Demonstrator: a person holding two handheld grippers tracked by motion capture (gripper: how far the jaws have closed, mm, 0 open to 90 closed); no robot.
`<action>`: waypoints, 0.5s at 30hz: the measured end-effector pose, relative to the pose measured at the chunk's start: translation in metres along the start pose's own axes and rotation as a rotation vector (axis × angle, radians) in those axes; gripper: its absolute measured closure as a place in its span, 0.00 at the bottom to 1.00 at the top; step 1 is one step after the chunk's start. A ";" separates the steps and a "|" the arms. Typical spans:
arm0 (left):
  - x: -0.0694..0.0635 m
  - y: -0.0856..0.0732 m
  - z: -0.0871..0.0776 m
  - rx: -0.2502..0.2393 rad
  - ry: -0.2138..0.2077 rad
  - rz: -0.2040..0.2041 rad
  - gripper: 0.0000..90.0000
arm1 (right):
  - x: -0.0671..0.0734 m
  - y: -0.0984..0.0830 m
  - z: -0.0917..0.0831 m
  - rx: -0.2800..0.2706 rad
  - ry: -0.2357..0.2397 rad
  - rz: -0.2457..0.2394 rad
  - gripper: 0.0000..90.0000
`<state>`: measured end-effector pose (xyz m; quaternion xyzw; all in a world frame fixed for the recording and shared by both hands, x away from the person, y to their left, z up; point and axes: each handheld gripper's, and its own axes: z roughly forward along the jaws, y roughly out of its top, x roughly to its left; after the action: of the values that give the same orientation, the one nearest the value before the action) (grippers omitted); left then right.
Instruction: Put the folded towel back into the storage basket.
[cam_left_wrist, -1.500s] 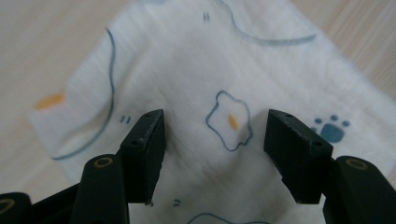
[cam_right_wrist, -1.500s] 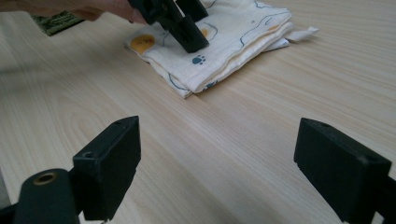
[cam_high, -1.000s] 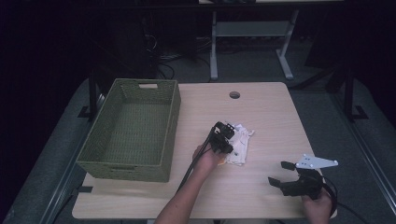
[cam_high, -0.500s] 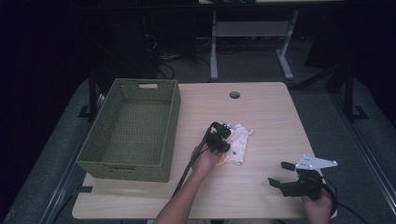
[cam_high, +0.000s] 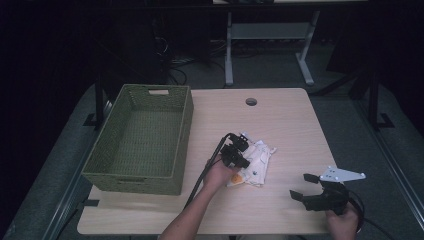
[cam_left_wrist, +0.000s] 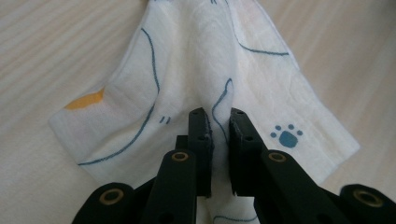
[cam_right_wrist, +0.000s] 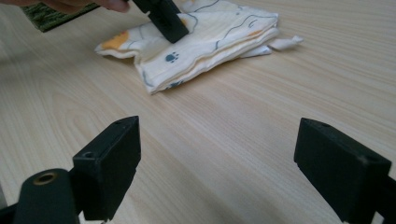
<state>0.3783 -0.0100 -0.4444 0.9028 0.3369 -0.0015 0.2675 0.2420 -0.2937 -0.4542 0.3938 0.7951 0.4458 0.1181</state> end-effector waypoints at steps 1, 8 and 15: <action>-0.001 -0.001 -0.002 0.001 -0.013 0.003 0.91 | 0.000 0.000 0.000 -0.001 -0.003 0.003 0.16; -0.005 -0.012 -0.026 -0.074 -0.149 -0.031 0.91 | 0.000 -0.001 -0.005 -0.036 -0.017 0.003 0.16; 0.001 -0.024 -0.043 -0.155 -0.241 -0.092 0.92 | -0.006 -0.004 -0.009 -0.050 -0.021 0.040 0.16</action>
<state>0.3573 0.0265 -0.4192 0.8563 0.3424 -0.0960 0.3745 0.2391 -0.3045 -0.4533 0.4110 0.7745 0.4637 0.1273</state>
